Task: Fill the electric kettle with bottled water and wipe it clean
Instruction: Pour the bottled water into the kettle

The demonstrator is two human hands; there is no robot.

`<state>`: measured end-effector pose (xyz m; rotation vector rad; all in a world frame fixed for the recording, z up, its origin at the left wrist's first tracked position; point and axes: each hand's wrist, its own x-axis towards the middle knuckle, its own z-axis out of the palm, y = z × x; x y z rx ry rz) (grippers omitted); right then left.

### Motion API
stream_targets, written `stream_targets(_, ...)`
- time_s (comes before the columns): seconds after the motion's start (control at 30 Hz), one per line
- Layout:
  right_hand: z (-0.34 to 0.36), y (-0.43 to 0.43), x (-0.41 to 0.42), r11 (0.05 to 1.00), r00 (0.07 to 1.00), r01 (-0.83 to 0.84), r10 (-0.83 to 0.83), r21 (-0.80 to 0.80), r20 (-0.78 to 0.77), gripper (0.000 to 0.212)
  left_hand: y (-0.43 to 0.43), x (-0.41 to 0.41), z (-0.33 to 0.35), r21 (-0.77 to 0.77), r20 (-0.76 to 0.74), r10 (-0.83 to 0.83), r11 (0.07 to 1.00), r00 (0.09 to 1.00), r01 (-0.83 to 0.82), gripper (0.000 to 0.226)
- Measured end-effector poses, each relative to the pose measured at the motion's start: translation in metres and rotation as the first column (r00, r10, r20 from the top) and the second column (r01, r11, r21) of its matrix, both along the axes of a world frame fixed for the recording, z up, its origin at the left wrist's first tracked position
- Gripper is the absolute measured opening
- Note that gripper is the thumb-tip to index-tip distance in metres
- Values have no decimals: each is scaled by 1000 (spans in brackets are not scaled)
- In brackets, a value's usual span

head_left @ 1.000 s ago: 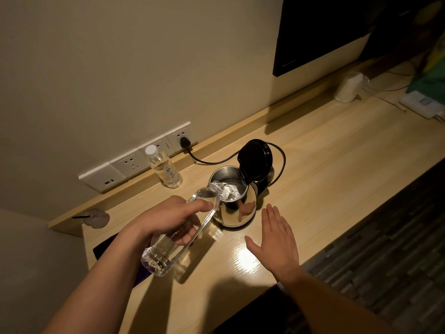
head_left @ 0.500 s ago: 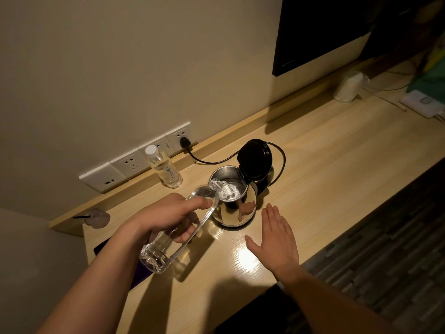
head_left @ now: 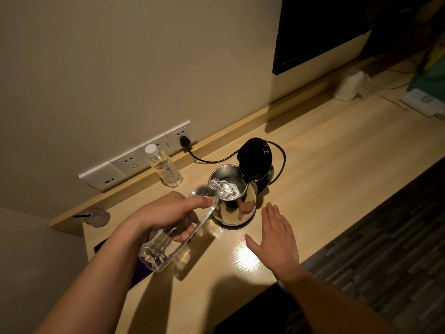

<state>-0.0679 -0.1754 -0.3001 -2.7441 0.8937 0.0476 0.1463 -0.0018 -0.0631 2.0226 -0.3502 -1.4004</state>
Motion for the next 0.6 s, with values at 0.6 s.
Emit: stream_targets(0.6,3,1,-1,1000,1000,-5,5,-6,-4,100,-4,-2,16,38,-18,-77,996,997,78,65)
